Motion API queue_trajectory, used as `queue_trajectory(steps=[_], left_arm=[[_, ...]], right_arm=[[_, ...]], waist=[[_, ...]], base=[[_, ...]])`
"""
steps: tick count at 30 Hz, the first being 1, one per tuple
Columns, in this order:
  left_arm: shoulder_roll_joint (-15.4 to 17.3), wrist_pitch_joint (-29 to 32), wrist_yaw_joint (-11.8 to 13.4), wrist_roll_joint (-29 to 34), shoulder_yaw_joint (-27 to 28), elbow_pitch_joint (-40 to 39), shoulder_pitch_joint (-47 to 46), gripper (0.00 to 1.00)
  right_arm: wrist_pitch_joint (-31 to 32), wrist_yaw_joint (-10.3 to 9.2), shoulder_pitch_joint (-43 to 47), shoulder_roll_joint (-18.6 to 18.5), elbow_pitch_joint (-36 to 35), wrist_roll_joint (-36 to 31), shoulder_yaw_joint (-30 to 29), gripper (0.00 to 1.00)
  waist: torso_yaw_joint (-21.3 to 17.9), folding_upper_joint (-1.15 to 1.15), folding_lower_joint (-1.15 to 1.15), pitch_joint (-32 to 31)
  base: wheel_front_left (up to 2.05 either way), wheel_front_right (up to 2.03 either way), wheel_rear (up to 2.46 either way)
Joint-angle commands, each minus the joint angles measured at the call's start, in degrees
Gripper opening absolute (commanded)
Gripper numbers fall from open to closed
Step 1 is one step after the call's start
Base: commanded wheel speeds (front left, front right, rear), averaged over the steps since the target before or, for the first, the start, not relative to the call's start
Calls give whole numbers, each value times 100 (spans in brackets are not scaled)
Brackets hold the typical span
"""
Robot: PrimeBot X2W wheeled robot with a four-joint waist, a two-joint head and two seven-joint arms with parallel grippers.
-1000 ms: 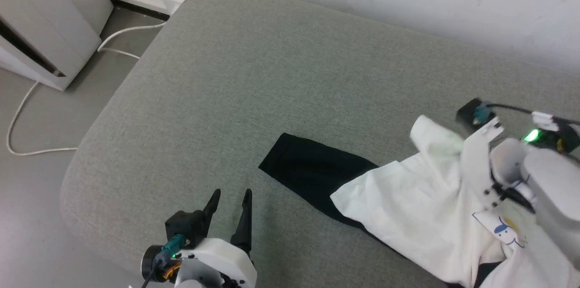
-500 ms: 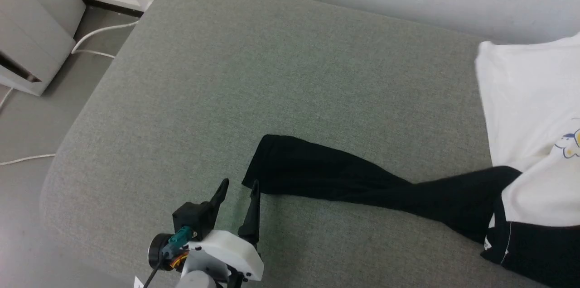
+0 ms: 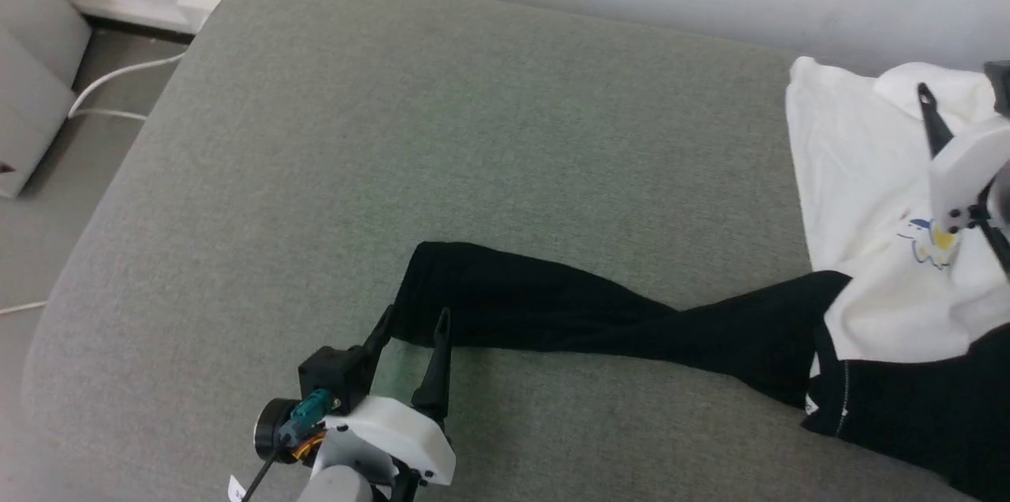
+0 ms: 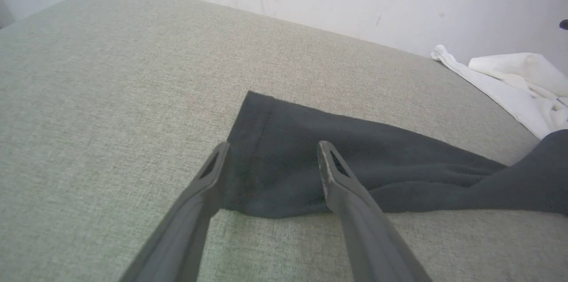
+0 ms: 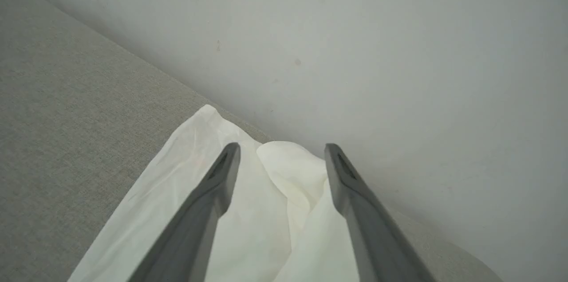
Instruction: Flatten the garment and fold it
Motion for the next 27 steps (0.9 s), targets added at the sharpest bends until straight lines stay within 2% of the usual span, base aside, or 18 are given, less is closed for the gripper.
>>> queue_trajectory(steps=[1,4,8,13,18,21,27], left_arm=[[65,-20,-35,22,-34,8,-36,100],[160,152,-80,26,-96,21,38,100],[299,493,-80,-14,-123,-13,178,100],[531,1138,-229,-24,-308,-165,323,100],[828,1567,-382,90,-500,-379,330,100],[995,1806,-474,163,-619,-432,262,100],[1337,2316,-542,420,-842,-266,48,100]], right_arm=[[-153,-13,127,69,-123,139,-19,100],[-339,-13,393,218,-500,409,-115,100],[-409,-13,1025,388,-1378,763,-432,100],[-417,-13,2273,767,-2800,1053,-1367,100],[-322,-13,3541,1489,-4041,886,-2317,100],[-93,-13,4065,1881,-4691,763,-2640,100],[265,-13,4470,2134,-5456,682,-2818,100]], waist=[[-287,0,0,-271],[-507,0,0,-477],[-837,0,0,-678],[-1177,0,0,-784],[-1465,0,0,-773],[-1629,0,0,-710],[-1899,0,0,-529]], base=[[0,0,0],[0,0,0],[0,0,0],[0,0,0],[0,0,0],[0,0,0],[0,0,0]])
